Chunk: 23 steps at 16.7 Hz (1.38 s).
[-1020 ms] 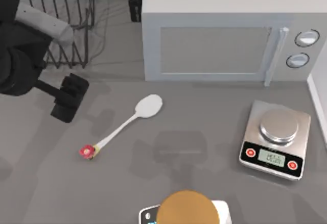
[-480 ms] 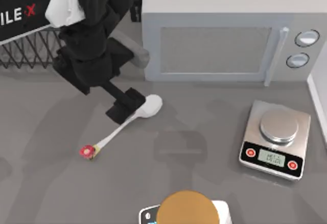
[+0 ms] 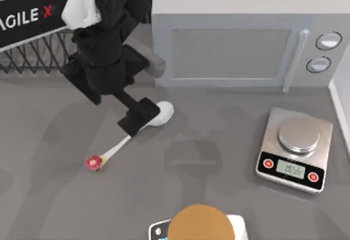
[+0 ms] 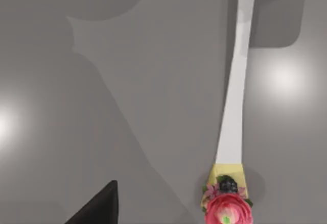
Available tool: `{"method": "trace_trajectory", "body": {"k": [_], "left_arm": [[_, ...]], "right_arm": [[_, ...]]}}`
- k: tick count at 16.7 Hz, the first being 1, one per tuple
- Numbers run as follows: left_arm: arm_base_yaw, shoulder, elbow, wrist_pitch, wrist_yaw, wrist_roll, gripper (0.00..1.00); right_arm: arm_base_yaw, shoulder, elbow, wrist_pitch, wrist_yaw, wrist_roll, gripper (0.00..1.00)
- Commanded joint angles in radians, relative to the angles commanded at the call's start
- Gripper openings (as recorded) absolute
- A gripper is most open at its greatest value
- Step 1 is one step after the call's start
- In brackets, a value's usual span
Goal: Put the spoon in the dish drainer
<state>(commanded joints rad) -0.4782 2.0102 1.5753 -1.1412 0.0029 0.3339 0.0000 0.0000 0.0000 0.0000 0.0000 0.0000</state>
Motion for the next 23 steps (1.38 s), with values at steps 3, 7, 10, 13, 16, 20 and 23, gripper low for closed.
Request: {"method": "trace_trajectory", "body": {"k": [3,7,10,13,16,20,23], "left_arm": [[-0.002,0.027,-0.047,0.069,0.0,0.003,1.0],[-0.002,0.095,-0.151,0.254,0.001,0.003,1.0],[-0.003,0.132,-0.205,0.339,0.001,0.004,1.0],[-0.003,0.136,-0.211,0.346,0.001,0.004,1.0],[-0.003,0.136,-0.211,0.346,0.001,0.004,0.85],[-0.003,0.136,-0.211,0.346,0.001,0.004,0.55],[-0.003,0.136,-0.211,0.346,0.001,0.004,0.32]], "right_arm": [[0.0,0.0,0.0,0.0,0.0,0.0,1.0],[0.0,0.0,0.0,0.0,0.0,0.0,1.0],[0.0,0.0,0.0,0.0,0.0,0.0,1.0],[0.0,0.0,0.0,0.0,0.0,0.0,1.0],[0.0,0.0,0.0,0.0,0.0,0.0,1.0],[0.0,0.0,0.0,0.0,0.0,0.0,1.0],[0.0,0.0,0.0,0.0,0.0,0.0,1.0]]}}
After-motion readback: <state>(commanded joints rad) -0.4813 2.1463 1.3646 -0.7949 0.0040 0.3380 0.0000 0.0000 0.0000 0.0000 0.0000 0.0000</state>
